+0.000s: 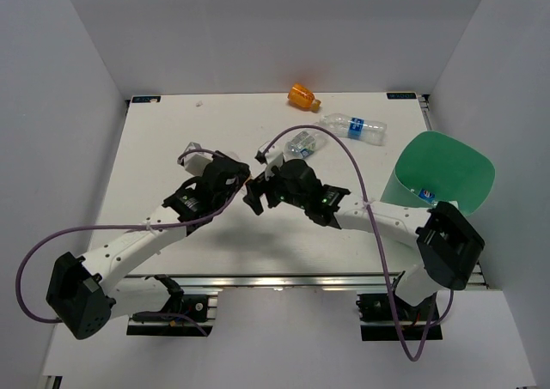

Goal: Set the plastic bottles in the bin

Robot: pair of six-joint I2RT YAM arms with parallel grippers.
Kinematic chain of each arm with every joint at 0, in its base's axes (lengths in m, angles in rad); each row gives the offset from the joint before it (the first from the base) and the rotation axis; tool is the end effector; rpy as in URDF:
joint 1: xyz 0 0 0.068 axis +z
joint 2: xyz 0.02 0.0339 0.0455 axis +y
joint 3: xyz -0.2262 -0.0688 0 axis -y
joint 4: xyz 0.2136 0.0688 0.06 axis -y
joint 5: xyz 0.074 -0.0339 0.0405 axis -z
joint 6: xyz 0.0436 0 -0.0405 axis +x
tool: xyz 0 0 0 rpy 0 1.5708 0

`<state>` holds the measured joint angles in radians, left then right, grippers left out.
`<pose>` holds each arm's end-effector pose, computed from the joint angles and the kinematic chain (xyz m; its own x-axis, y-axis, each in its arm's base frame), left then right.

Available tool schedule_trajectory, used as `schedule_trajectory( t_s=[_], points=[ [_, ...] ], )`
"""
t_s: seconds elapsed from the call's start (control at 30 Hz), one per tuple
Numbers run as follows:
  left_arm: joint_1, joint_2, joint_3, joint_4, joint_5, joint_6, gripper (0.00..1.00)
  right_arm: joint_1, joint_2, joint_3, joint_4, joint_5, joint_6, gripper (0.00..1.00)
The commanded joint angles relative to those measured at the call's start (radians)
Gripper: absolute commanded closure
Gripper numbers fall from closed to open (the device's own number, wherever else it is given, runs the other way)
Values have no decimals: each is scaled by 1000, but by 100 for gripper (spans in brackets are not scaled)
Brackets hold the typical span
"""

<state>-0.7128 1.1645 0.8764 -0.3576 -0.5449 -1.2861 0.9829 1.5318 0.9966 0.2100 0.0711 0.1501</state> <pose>0.1974 -0.1407 0.2512 -0.3640 -0.7702 -0.5237 -0.3678 0.6354 -0.6789 0.1894 0.2786 0.2447 -0.2937 -0.1718 -0.9403 -0.7573 0.6421 0.1193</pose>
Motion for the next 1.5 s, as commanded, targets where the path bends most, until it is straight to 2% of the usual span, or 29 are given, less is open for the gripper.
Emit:
schedule_trajectory(
  t_s=[0.0,0.1,0.2,0.23,0.3,0.4,0.47,0.6,0.73,0.8,0.83,0.9,0.93,1.07,1.2,1.33,1.47],
  points=[
    [-23,-42,-16,3,-21,-30,65,2,31,57,92,35,6,11],
    [-31,-48,-17,2,-21,-36,67,2,62,69,106,-16,5,25],
    [-34,-48,-14,6,-13,-30,67,2,62,63,124,-25,6,44],
    [-36,-48,-13,5,-9,-28,67,2,59,60,129,-24,12,53],
    [-36,-54,-11,2,-3,-25,67,0,39,44,143,-16,25,62],
    [-36,-75,-37,26,2,-16,66,2,4,4,172,2,31,81],
    [-37,-89,-54,66,16,-2,65,2,-15,-15,184,22,39,86],
    [-37,-95,-31,39,13,27,64,2,-54,-39,186,62,42,98],
    [-37,-97,-30,37,19,36,63,2,-82,-62,190,62,43,100],
    [-37,-100,-36,45,25,39,59,2,-91,-67,184,59,45,100],
    [-37,-100,-36,48,26,45,37,2,-96,-69,180,58,48,100],
    [-37,-98,-25,37,23,63,6,2,-108,-67,163,61,48,100],
    [-37,-97,-17,29,14,76,2,2,-113,-67,158,67,52,100],
    [-37,-86,67,-71,-56,113,2,-3,-137,-61,126,108,57,100],
    [-37,-98,130,-130,-159,139,2,-12,-154,-17,14,156,78,100],
    [-33,-143,171,-182,-361,131,2,-49,-174,-1,-58,202,78,100],
    [-7,-183,210,-219,-455,165,2,-73,-255,-3,-106,251,51,100]
  ],
)
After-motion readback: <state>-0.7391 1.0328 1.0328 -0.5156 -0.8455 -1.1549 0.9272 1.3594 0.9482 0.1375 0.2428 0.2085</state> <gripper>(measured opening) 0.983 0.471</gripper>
